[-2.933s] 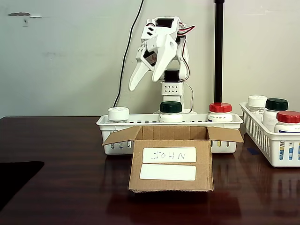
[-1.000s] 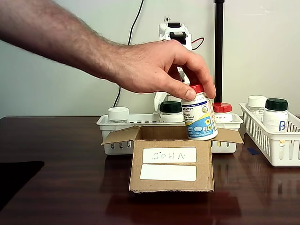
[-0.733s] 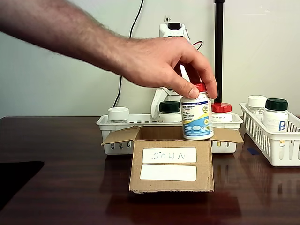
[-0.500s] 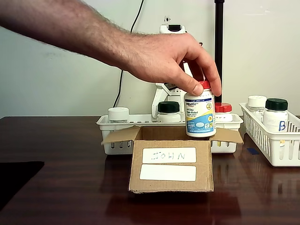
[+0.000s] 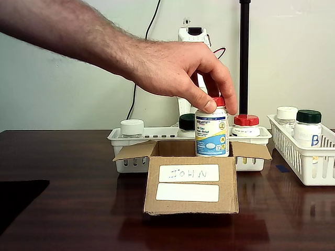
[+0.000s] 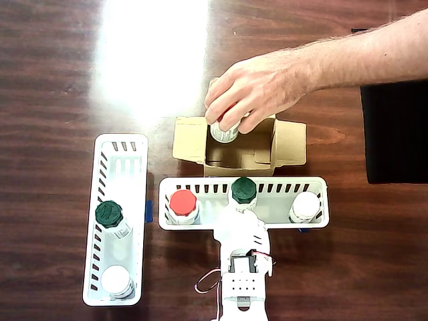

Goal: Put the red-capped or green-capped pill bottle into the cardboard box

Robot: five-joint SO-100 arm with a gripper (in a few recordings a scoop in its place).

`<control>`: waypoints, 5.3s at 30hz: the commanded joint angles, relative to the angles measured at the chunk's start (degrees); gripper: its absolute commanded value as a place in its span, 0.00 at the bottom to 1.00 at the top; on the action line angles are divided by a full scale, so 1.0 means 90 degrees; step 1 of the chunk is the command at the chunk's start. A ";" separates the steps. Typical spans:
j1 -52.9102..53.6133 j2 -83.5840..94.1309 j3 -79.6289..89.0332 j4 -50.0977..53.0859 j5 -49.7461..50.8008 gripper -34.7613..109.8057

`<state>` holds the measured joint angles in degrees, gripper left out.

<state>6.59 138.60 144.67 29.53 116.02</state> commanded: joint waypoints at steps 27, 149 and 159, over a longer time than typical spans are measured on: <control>-0.0020 -0.1162 -0.2109 0.0244 -0.0234 0.82; -0.0732 -0.2451 -0.1660 -0.0781 -0.0713 0.81; -0.0752 -0.2617 -0.1709 -0.0937 -0.0723 0.58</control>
<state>0.35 113.47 129.73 22.32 109.16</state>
